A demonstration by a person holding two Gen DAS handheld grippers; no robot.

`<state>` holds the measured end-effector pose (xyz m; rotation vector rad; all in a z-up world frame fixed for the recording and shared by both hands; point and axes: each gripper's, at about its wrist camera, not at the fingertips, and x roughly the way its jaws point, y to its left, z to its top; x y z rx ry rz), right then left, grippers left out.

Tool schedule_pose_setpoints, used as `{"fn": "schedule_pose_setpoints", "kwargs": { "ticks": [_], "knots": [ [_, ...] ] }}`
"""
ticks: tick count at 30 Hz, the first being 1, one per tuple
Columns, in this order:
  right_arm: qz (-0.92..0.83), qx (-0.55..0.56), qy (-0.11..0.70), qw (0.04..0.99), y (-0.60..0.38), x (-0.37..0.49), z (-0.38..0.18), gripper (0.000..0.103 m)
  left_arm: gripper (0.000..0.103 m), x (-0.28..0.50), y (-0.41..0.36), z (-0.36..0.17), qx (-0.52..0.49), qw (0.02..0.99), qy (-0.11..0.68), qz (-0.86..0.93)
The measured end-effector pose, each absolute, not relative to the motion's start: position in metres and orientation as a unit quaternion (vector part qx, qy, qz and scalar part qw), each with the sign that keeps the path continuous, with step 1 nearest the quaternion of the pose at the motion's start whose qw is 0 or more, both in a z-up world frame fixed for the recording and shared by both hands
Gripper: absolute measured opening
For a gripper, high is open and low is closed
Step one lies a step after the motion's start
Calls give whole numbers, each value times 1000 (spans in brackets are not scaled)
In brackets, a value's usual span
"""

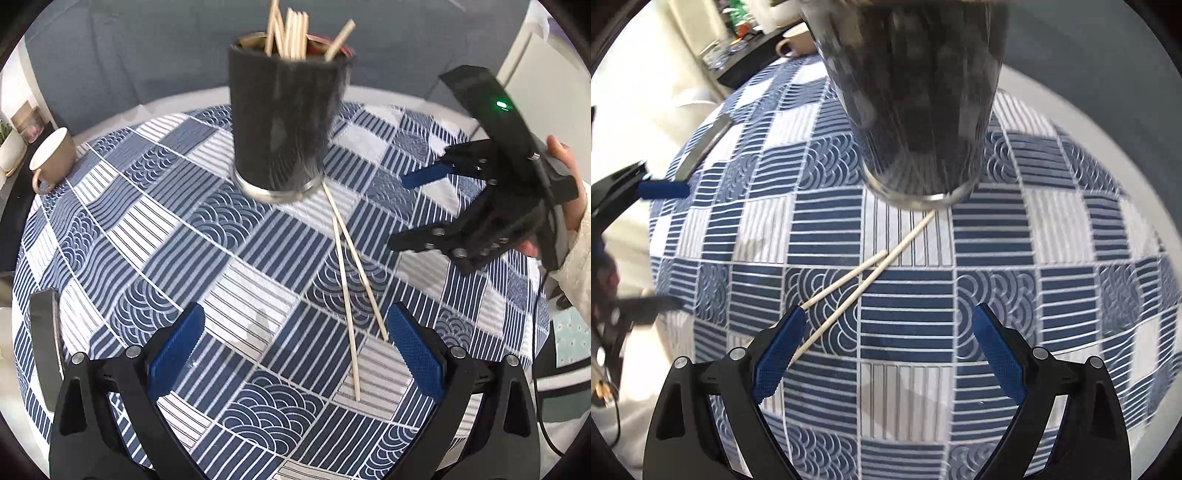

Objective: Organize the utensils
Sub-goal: 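Lower both open tools toward the remaining sticks on the cloth, then close the left gripper on a stick while the right gripper grasps another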

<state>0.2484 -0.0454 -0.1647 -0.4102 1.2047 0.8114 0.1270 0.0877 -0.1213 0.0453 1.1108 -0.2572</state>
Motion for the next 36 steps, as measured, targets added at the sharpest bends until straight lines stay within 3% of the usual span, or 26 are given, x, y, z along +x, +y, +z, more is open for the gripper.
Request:
{"fn": "schedule_pose_setpoints", "kwargs": {
  "ticks": [12,31,35,36],
  "knots": [
    [312,-191,543,756,-30,240,-207,87,97,119,67,-170,52,811,564,-146],
    [241,-173,562,772,-67,265,-214,93,97,171,46,-206,91,793,593,-109],
    [236,-172,567,770,-67,273,-213,87,97,175,48,-207,83,795,594,-92],
    [241,-176,565,769,-66,272,-212,79,98,176,48,-208,85,794,596,-87]
  ]
}}
